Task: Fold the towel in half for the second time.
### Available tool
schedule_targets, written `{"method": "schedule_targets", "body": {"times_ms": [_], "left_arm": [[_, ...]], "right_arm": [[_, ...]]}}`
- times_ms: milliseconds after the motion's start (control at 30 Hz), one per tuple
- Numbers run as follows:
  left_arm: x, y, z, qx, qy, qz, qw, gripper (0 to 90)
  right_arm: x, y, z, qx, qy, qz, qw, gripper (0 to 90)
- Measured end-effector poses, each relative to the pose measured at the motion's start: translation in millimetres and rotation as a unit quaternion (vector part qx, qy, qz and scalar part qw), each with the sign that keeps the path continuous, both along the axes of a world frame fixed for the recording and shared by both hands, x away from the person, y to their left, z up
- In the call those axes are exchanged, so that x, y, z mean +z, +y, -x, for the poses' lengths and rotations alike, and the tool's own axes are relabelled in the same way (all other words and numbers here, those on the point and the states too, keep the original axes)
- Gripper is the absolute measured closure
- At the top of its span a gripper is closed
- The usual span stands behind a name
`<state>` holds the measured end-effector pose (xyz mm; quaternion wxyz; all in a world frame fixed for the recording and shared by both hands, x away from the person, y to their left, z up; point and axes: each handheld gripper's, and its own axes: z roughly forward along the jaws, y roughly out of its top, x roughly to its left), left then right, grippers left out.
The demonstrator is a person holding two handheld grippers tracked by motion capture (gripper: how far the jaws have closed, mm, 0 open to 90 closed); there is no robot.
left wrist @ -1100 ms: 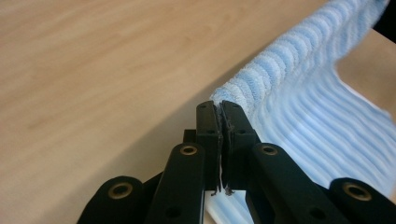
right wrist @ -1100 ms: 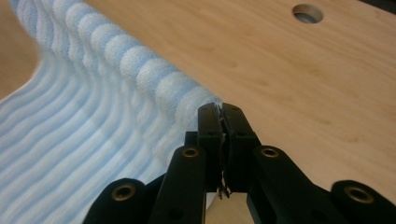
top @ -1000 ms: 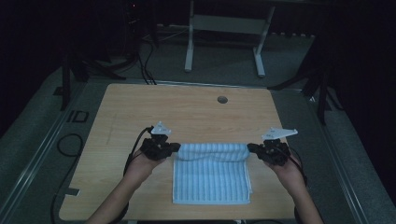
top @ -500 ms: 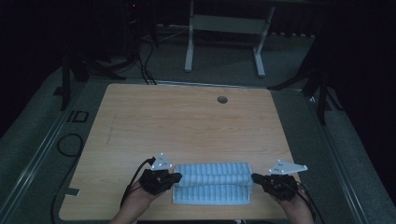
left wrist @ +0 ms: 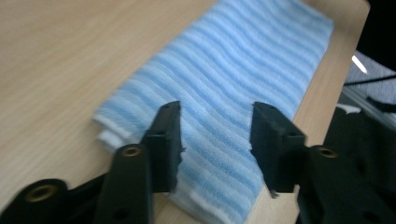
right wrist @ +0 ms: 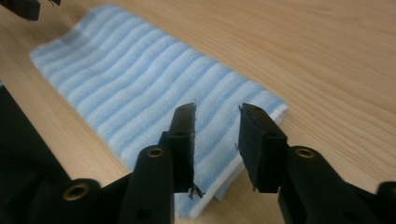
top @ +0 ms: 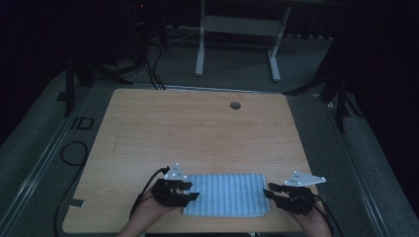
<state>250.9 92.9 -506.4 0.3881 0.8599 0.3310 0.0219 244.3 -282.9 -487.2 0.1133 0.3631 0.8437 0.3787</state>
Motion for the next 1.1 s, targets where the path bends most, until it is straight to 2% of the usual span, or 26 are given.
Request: {"method": "schedule_targets", "body": {"times_ms": [67,133,200,267,333,367,467,533,600,800,900,1100], "left_arm": [[-12.4,-11.4,-3.3,-0.007,0.006,-0.014,0.9999,52.8],[-19.0,-17.8,-5.8,-0.007,0.004,-0.034,0.9994,52.8],[-23.8,-20.0,-8.8,-0.009,0.006,-0.040,0.9991,52.9],[-28.8,-20.5,-11.5,-0.004,0.007,-0.048,0.9988,53.0],[-32.5,-18.6,-14.0,-0.004,0.007,-0.044,0.9990,53.8],[-33.2,-18.4,-14.6,-0.002,0.009,-0.041,0.9991,53.9],[-32.6,-15.6,-18.4,0.002,0.006,-0.046,0.9989,53.9],[-33.0,-12.3,-22.7,0.007,0.004,-0.048,0.9988,53.9],[-33.5,-7.8,-27.7,0.015,0.010,-0.040,0.9990,54.0],[-33.4,6.6,-42.9,0.035,0.006,-0.045,0.9984,54.5],[-32.6,11.3,-51.6,0.045,0.001,-0.057,0.9974,54.5],[-32.3,21.1,-64.0,0.064,0.002,-0.059,0.9962,54.5]], "right_arm": [[-11.1,8.6,-6.7,0.009,0.007,0.014,0.9998,61.7],[-18.2,13.3,-12.3,0.010,0.015,0.013,0.9997,60.3],[-25.3,18.1,-17.3,0.011,0.021,0.023,0.9995,60.3],[-34.4,21.9,-22.8,0.008,0.023,0.046,0.9987,60.3],[-44.5,24.6,-28.6,0.010,0.036,0.057,0.9977,60.2],[-48.8,25.7,-31.0,0.011,0.036,0.062,0.9974,60.1],[-49.7,26.8,-36.1,0.008,0.036,0.055,0.9978,59.3],[-49.5,29.0,-40.1,0.008,0.033,0.059,0.9977,58.5],[-49.6,31.6,-44.7,0.009,0.032,0.060,0.9976,58.4],[-49.2,43.9,-62.2,0.011,0.032,0.065,0.9973,58.3],[-48.8,51.7,-71.9,0.011,0.033,0.068,0.9970,58.3],[-48.3,65.2,-91.4,0.012,0.038,0.069,0.9968,58.2]]}}
